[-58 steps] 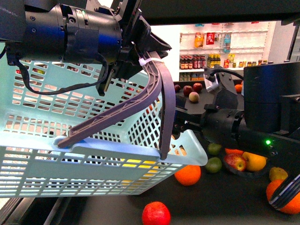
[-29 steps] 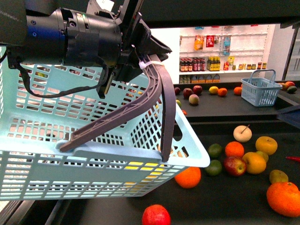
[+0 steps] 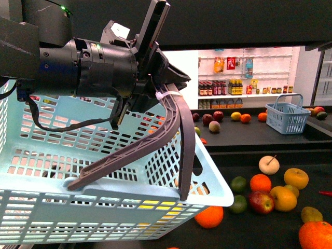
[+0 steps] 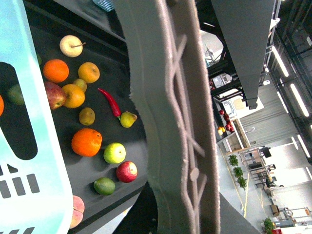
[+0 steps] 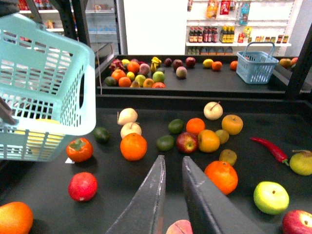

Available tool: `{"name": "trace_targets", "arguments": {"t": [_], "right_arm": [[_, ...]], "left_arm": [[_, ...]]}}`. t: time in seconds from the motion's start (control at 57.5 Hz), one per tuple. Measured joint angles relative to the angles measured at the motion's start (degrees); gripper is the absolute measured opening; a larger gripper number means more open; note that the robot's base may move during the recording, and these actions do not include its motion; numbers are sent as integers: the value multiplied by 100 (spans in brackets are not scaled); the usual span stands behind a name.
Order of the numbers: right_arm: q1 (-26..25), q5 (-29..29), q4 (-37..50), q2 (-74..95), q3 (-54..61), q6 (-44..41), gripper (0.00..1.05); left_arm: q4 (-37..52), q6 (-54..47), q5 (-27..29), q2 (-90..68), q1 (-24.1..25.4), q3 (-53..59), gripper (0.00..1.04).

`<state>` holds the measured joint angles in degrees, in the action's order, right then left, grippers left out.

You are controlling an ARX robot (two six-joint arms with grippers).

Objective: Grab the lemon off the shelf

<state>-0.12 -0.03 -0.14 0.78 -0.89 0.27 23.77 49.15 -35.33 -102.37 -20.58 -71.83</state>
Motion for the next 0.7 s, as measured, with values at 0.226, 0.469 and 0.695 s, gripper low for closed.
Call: {"name": "trace_targets", "arguments": {"t": [0.226, 0.469, 0.695], "right_arm": [[0, -15, 4, -42, 0, -11, 3], [0, -13, 4, -44, 0, -15, 29], [0, -13, 4, -44, 0, -15, 70]], "left_arm": [[0, 2, 2, 0, 0, 0, 8], [0, 2, 0, 0, 0, 0, 8], [0, 2, 0, 0, 0, 0, 8]]}}
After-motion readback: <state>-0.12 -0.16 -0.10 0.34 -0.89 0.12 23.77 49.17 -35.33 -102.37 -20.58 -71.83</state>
